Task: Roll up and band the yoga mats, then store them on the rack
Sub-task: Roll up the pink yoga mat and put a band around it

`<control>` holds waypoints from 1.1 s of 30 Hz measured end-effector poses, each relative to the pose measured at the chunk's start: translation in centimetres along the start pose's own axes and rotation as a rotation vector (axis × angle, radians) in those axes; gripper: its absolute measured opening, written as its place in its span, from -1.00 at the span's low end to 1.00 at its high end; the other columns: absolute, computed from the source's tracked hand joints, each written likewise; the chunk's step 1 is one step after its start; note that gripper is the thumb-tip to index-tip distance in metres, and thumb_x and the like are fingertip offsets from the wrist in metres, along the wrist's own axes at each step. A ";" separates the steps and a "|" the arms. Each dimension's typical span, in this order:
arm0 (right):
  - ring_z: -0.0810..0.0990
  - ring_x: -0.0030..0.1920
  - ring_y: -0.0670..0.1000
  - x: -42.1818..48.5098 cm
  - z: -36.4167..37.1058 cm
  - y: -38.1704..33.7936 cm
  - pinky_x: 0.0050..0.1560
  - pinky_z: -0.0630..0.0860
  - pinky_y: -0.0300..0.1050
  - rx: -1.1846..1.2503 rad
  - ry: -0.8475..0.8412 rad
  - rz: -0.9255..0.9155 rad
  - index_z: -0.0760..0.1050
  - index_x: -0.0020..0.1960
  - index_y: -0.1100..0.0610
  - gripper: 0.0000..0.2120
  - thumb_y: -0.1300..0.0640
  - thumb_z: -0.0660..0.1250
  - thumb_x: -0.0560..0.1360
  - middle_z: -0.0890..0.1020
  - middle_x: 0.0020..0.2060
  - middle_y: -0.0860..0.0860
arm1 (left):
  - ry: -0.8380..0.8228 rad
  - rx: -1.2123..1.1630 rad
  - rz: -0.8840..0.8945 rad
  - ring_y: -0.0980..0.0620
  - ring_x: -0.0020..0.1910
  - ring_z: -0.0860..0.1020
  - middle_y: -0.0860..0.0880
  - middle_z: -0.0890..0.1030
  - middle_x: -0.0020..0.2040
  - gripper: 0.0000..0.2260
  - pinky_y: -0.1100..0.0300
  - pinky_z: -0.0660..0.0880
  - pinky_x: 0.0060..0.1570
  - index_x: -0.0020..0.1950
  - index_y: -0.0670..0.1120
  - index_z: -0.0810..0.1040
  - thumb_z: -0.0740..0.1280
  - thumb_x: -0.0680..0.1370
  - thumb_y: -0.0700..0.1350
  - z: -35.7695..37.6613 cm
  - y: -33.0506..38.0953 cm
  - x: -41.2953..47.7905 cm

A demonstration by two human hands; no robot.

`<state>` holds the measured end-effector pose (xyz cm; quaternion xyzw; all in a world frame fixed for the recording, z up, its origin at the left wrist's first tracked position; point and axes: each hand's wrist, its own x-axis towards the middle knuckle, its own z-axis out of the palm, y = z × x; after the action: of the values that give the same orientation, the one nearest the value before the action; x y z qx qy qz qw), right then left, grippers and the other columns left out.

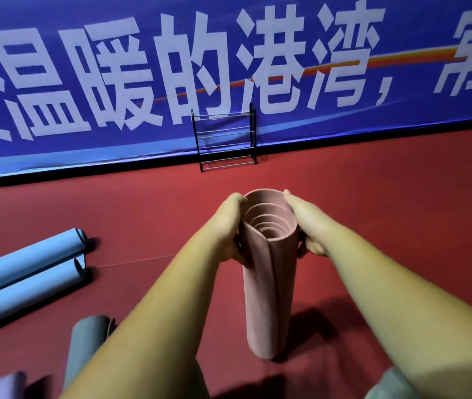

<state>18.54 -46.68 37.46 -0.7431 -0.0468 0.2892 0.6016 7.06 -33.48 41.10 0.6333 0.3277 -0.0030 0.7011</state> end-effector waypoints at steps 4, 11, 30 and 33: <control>0.69 -0.29 0.11 1.4 0.1 1.3 -0.21 0.51 -0.08 0.064 0.035 -0.017 0.67 0.19 0.04 -0.37 -0.48 0.20 0.58 0.78 -0.10 0.14 | -0.003 0.059 -0.054 -0.37 0.12 0.63 -0.22 0.73 0.03 -0.52 -0.64 0.46 0.03 0.29 0.05 0.62 0.07 0.71 0.30 0.3 0.0 2.1; 0.73 -0.06 0.19 4.4 0.3 4.1 -0.13 0.56 0.04 0.081 0.004 0.064 0.67 0.20 0.02 -0.32 -0.54 0.25 0.49 0.78 -0.05 0.13 | 0.077 0.112 -0.137 -0.54 0.11 0.59 -0.39 0.55 0.29 -0.27 -0.64 0.52 -0.19 0.54 -0.04 0.42 -0.08 0.66 0.45 0.4 -3.1 5.7; 0.76 0.10 0.11 8.6 -1.9 6.7 0.27 0.61 0.11 0.119 -0.003 0.111 0.72 0.17 -0.01 -0.24 -0.62 0.28 0.39 0.80 0.00 0.01 | 0.128 0.440 0.068 -0.21 0.16 0.62 -0.11 0.57 0.35 -0.12 -0.25 0.72 -0.19 0.52 -0.08 0.41 0.40 0.42 0.50 1.7 -6.3 7.4; 0.77 0.11 0.12 8.6 -1.6 6.7 0.36 0.58 0.19 0.158 -0.022 0.078 0.71 0.21 0.01 -0.30 -0.55 0.30 0.44 0.79 0.03 0.03 | 0.135 0.420 0.114 -0.16 0.01 0.67 -0.04 0.62 0.16 -0.46 -0.24 0.71 -0.27 0.36 0.02 0.43 0.46 0.47 0.20 2.3 -6.0 7.8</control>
<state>24.61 -46.31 28.24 -0.6912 -0.0014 0.3235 0.6462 11.71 -33.50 32.15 0.7818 0.3295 0.0109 0.5292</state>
